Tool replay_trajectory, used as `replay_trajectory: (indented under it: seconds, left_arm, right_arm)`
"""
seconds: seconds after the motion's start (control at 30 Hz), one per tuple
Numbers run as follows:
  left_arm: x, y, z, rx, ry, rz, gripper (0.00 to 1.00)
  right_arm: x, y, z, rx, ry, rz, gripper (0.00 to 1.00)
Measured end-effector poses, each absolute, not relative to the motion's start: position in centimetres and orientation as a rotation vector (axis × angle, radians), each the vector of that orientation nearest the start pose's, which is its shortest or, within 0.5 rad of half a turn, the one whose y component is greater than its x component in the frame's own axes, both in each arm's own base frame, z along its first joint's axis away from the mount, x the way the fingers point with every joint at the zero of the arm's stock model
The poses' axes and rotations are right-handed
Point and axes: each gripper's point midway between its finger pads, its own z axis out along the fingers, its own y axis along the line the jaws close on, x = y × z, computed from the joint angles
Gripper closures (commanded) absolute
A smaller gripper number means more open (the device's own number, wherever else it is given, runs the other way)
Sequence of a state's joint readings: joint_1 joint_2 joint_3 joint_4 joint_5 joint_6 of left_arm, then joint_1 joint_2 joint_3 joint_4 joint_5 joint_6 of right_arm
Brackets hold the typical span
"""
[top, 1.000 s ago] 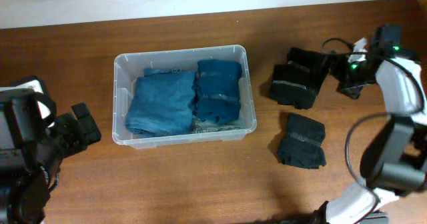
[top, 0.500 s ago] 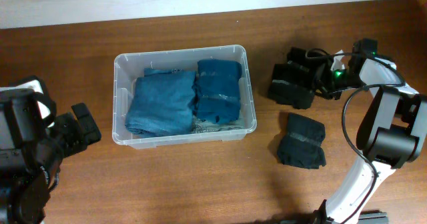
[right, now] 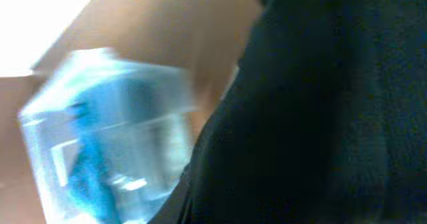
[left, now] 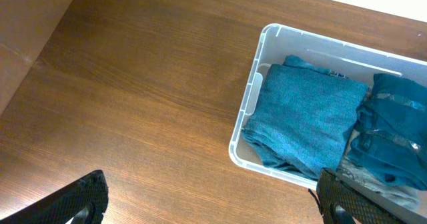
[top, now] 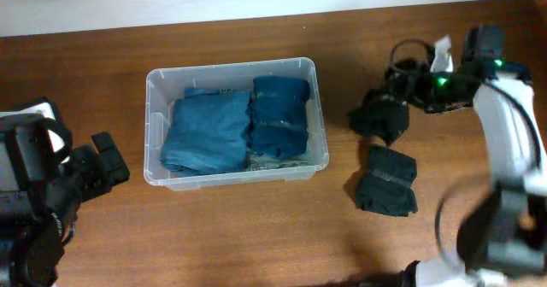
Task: Pack container
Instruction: 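Grasp the black taped garment with the right gripper and lift, then lower the black garment into the bin's left half and release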
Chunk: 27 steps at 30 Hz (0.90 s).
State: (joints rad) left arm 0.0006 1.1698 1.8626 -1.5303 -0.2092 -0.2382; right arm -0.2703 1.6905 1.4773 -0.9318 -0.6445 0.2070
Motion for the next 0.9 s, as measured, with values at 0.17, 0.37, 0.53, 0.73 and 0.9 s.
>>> replay_trajectory:
  seconds: [0.17, 0.37, 0.53, 0.73, 0.9]
  left_arm:
    - [22.9, 3.6, 37.9, -0.380, 2.359, 0.140, 0.00]
    - [22.9, 3.6, 37.9, -0.380, 2.359, 0.140, 0.00]
    - [22.9, 3.6, 37.9, -0.379, 2.359, 0.140, 0.00]
    - [22.9, 3.6, 37.9, -0.380, 2.359, 0.140, 0.00]
    - [22.9, 3.6, 37.9, -0.380, 2.359, 0.140, 0.00]
  right_arm:
    - [37.3, 7.5, 31.2, 0.050, 2.277, 0.858, 0.91]
    - [33.2, 18.1, 38.3, -0.284, 2.061, 1.059, 0.90]
    - [32.7, 26.4, 37.7, -0.457, 2.027, 1.223, 0.90]
    - [34.1, 34.6, 32.4, -0.564, 2.068, 1.344, 0.90]
    - [36.0, 37.9, 24.2, -0.558, 2.228, 1.353, 0.89]
